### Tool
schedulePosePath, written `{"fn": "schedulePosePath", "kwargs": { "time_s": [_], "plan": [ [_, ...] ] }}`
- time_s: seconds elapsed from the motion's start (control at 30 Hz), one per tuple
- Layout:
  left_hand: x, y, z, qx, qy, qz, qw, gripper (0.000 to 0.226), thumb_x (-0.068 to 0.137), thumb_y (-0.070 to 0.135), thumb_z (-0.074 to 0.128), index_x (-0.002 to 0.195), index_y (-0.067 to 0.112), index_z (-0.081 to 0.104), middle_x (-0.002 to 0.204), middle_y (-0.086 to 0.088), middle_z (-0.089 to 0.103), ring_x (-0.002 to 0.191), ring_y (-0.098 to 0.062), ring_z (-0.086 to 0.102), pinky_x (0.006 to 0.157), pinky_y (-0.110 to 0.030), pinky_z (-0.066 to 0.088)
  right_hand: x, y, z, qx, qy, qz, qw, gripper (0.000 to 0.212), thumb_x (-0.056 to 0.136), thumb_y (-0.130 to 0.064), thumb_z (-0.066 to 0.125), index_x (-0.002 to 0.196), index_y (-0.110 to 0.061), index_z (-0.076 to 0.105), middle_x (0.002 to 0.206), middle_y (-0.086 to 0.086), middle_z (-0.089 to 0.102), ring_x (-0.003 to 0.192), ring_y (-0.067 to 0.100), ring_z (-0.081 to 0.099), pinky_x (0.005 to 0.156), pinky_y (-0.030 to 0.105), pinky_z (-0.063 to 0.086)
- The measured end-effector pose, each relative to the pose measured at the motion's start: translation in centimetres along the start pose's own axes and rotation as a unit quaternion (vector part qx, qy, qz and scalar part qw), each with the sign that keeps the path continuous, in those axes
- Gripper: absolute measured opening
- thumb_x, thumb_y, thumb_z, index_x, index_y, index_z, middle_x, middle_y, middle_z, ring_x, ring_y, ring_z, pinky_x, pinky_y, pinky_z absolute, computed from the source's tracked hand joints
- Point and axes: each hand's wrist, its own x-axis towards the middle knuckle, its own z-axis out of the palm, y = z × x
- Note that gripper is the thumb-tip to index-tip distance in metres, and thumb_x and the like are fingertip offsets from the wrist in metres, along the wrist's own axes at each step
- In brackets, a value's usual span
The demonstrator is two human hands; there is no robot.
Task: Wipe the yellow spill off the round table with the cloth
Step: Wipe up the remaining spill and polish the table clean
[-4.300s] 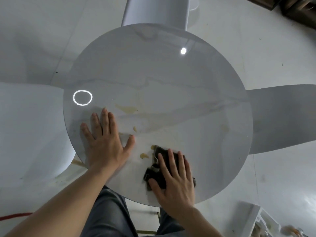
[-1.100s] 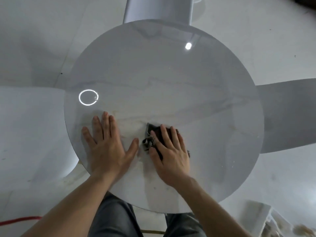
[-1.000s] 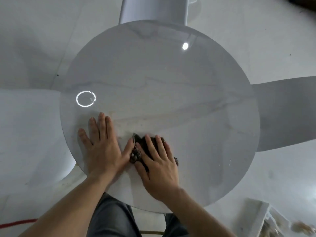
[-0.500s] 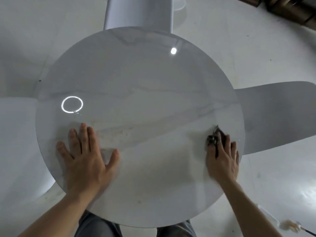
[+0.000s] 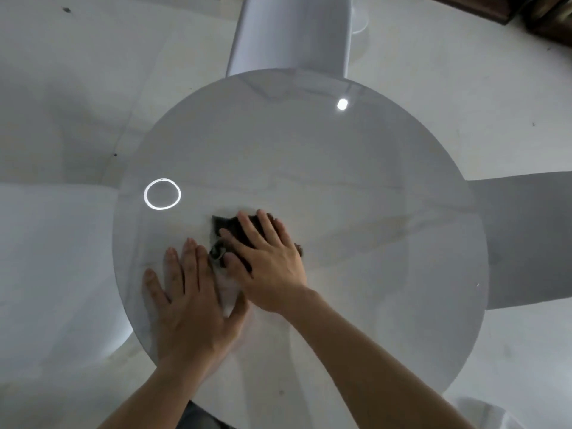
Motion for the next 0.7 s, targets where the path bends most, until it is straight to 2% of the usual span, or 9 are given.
{"fn": "schedulePosePath", "kwargs": {
  "time_s": [0.07,0.17,0.27,0.37,0.43,0.53,0.6,0.7],
  "plan": [
    [0.0,0.1,0.1,-0.001,0.000,-0.001,1.000,0.099,0.086,0.069,0.035,0.157,-0.001,0.030,0.167,-0.021,0.030,0.155,-0.045,0.023,0.122,-0.070,0.014,-1.7,-0.3,0.5,-0.012,-0.011,-0.044,0.999,0.048,0.104,-0.051,0.022,0.151,-0.044,0.034,0.166,-0.006,0.018,0.153,0.023,0.000,0.122,0.040,-0.009],
    [-0.1,0.1,0.2,-0.004,0.004,-0.002,1.000,0.101,0.087,0.072,0.034,0.159,0.001,0.025,0.171,-0.016,0.021,0.157,-0.041,0.017,0.124,-0.067,0.009,-4.6,1.3,0.4,0.002,0.000,-0.032,0.999,0.046,0.106,-0.047,0.026,0.150,-0.044,0.037,0.165,-0.007,0.020,0.154,0.021,0.004,0.124,0.040,-0.002],
    [-0.1,-0.1,0.3,-0.004,0.006,0.002,1.000,0.102,0.088,0.073,0.035,0.159,0.001,0.021,0.173,-0.014,0.016,0.158,-0.039,0.013,0.125,-0.066,0.008,-7.8,4.5,-0.1,0.022,0.044,0.043,0.998,0.045,0.103,-0.045,0.034,0.147,-0.039,0.046,0.161,-0.003,0.032,0.151,0.024,0.021,0.123,0.042,0.014],
    [-0.1,-0.2,0.4,-0.009,0.009,0.005,1.000,0.103,0.086,0.071,0.038,0.159,0.001,0.021,0.173,-0.015,0.017,0.158,-0.040,0.014,0.124,-0.067,0.008,-11.2,9.8,-1.0,0.032,0.099,0.160,0.982,0.047,0.100,-0.042,0.039,0.141,-0.029,0.055,0.155,0.005,0.042,0.145,0.032,0.036,0.119,0.045,0.028],
    [-0.2,-0.1,0.3,-0.012,0.008,0.006,1.000,0.103,0.086,0.071,0.038,0.159,0.000,0.022,0.172,-0.015,0.018,0.158,-0.041,0.014,0.124,-0.066,0.008,-12.7,13.9,-2.0,0.027,0.100,0.261,0.960,0.050,0.099,-0.043,0.036,0.146,-0.029,0.049,0.159,0.006,0.036,0.147,0.034,0.031,0.120,0.045,0.024],
    [-0.2,0.0,0.1,-0.020,0.006,0.003,1.000,0.104,0.085,0.071,0.039,0.159,0.000,0.023,0.173,-0.014,0.018,0.158,-0.040,0.013,0.125,-0.066,0.008,-12.0,18.3,-3.2,0.019,0.089,0.372,0.924,0.056,0.102,-0.052,0.016,0.154,-0.038,0.029,0.166,0.000,0.020,0.152,0.027,0.014,0.123,0.042,0.013],
    [-0.2,0.0,0.0,-0.025,-0.001,0.001,1.000,0.104,0.085,0.071,0.038,0.159,0.001,0.022,0.173,-0.013,0.017,0.159,-0.039,0.012,0.125,-0.065,0.007,-9.4,19.2,-3.7,0.015,0.092,0.398,0.912,0.056,0.102,-0.053,0.014,0.156,-0.040,0.019,0.168,-0.002,0.011,0.153,0.023,0.005,0.124,0.039,0.005],
    [-0.2,0.1,-0.3,-0.033,-0.001,0.000,0.999,0.104,0.083,0.070,0.039,0.159,0.000,0.025,0.173,-0.014,0.018,0.158,-0.039,0.013,0.124,-0.065,0.009,-4.0,18.4,-4.3,0.010,0.107,0.386,0.916,0.055,0.103,-0.046,0.020,0.157,-0.039,0.017,0.168,0.000,0.010,0.153,0.024,0.004,0.123,0.039,0.002]
  ]
}}
